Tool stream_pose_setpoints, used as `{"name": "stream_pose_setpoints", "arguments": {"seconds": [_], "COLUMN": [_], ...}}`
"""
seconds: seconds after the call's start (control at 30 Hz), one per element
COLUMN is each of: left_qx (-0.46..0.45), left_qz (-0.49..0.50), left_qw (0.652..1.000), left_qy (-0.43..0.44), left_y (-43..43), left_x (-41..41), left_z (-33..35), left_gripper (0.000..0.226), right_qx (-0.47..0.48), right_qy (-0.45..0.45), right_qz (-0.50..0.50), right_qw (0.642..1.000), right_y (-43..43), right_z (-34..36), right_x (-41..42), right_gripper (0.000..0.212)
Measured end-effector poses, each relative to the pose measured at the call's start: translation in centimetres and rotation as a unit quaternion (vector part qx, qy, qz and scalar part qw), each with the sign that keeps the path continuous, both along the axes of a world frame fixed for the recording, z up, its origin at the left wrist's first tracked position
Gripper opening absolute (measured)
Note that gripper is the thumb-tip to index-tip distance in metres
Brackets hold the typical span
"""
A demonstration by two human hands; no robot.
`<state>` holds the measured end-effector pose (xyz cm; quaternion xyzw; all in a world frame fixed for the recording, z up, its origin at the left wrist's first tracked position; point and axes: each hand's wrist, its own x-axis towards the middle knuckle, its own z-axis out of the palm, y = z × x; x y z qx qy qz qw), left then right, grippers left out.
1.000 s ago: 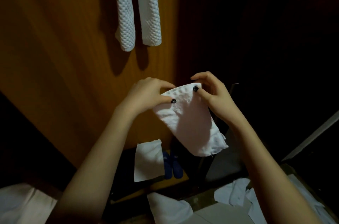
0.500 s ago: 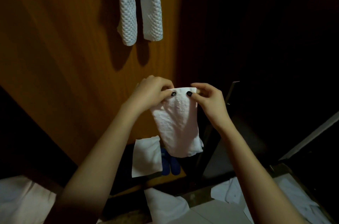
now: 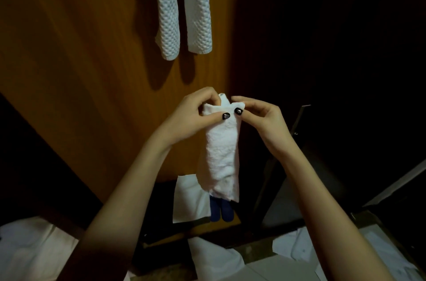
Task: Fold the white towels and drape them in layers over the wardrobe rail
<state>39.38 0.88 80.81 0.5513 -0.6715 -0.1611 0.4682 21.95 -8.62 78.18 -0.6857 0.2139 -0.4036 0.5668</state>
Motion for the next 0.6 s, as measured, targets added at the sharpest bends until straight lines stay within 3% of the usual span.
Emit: {"name": "stream_pose_setpoints", "arguments": {"seconds": [0.17,0.4,0.6], "left_qx": [0.013,0.014,-0.05], "left_qz": [-0.043,0.019,0.068], "left_qw": [0.998,0.995,0.981], "left_qy": [0.034,0.099,0.175], "left_y": [0.3,-0.3,-1.7], "left_x": [1.2,1.7,2.1], "left_z": [1.1,1.9,3.3], "left_gripper": [0.016,0.013,0.007], "right_qx": [-0.018,-0.04,-0.058], "right_qy": [0.01,-0.014,0.01], "right_qz": [0.071,0.016,-0.013], "right_qw": [0.997,0.999,0.998], "right_y": [0.0,0.5,0.7], "right_z": [1.9,3.4,1.8], "right_x": [0.8,2.8,2.3], "right_gripper": [0.012,0.011,0.018]}}
